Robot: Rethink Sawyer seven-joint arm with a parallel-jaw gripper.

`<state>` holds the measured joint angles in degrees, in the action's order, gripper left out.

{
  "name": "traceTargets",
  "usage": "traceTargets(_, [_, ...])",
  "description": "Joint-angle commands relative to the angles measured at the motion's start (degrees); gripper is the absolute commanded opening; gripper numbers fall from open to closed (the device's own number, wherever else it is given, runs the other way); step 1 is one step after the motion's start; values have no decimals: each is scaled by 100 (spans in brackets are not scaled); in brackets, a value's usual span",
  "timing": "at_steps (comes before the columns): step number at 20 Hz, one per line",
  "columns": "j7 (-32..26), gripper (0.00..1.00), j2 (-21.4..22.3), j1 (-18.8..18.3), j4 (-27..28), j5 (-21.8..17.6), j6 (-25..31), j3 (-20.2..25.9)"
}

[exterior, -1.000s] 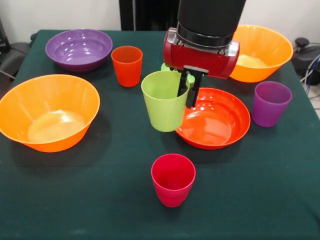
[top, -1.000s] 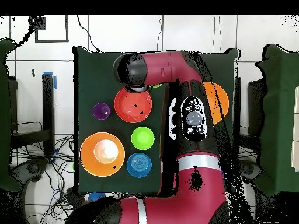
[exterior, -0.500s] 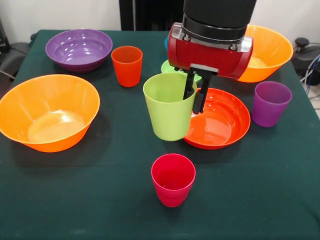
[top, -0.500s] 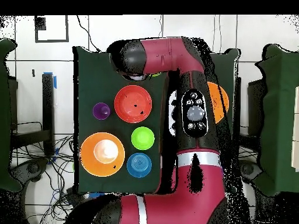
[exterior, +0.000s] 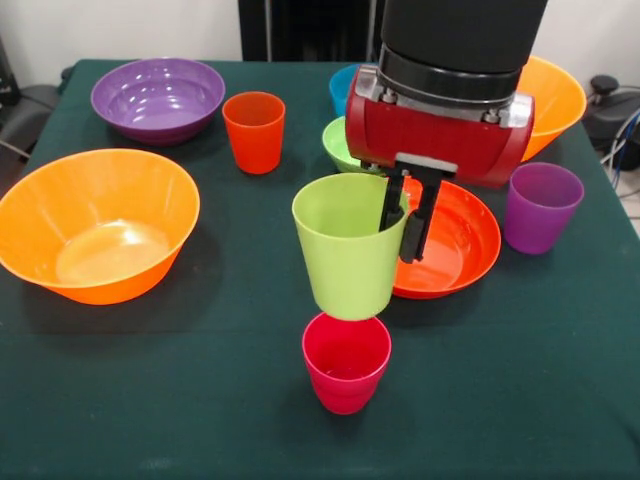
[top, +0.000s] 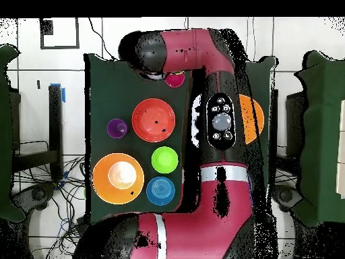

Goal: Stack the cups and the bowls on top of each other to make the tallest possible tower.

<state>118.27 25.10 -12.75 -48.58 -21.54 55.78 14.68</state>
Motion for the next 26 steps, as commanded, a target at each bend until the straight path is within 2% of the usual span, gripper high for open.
traceTargets(1, [-1955, 0, -521, 134, 440, -458, 712, 465])
traceTargets(5, [-1963, 0, -500, 132, 317, -461, 612, 404])
traceTargets(7, [-1914, 0, -526, 181, 341, -541, 736, 282])
traceTargets(11, [-1902, 0, -585, 137, 219, -550, 539, 252])
traceTargets(26, [-1843, 0, -749, 167, 403, -493, 516, 344])
